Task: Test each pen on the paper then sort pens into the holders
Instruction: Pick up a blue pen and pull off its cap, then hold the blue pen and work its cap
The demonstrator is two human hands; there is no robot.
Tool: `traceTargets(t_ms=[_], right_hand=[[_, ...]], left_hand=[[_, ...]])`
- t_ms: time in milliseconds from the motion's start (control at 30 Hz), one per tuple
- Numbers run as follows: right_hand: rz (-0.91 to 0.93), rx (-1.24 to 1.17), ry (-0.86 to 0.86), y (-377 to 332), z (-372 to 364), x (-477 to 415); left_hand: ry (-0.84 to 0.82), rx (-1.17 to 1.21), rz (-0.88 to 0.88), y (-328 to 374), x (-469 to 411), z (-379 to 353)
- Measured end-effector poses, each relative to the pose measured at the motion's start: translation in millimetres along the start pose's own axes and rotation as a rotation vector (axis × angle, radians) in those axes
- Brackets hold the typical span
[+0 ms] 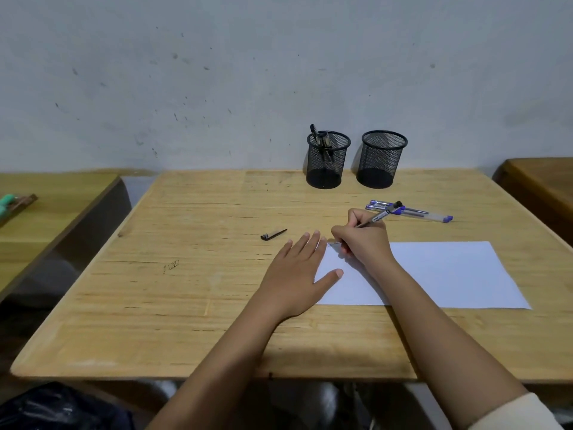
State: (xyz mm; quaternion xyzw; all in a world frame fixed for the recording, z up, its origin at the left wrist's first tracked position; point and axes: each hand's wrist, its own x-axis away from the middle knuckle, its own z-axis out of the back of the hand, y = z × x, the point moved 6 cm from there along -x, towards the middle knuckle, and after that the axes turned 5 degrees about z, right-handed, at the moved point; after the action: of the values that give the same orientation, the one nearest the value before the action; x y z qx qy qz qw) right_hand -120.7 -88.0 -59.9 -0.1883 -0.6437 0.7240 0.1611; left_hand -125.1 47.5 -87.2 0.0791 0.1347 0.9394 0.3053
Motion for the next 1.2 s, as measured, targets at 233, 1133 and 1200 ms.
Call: traceTargets(t_ms=[233, 1133, 1200], right_hand=[[0.05, 0.073, 0.025, -4, 1, 1], [0.02, -0.408, -0.045, -16, 29, -7], [0.008, -0.406, -0.045, -17, 29, -5]], left_hand=[[-0.002, -0.003, 0.003, 0, 0, 0], [0.444, 0.275, 0.258, -65, -7, 57], [0.385, 0.125, 0.334, -77, -11, 54]])
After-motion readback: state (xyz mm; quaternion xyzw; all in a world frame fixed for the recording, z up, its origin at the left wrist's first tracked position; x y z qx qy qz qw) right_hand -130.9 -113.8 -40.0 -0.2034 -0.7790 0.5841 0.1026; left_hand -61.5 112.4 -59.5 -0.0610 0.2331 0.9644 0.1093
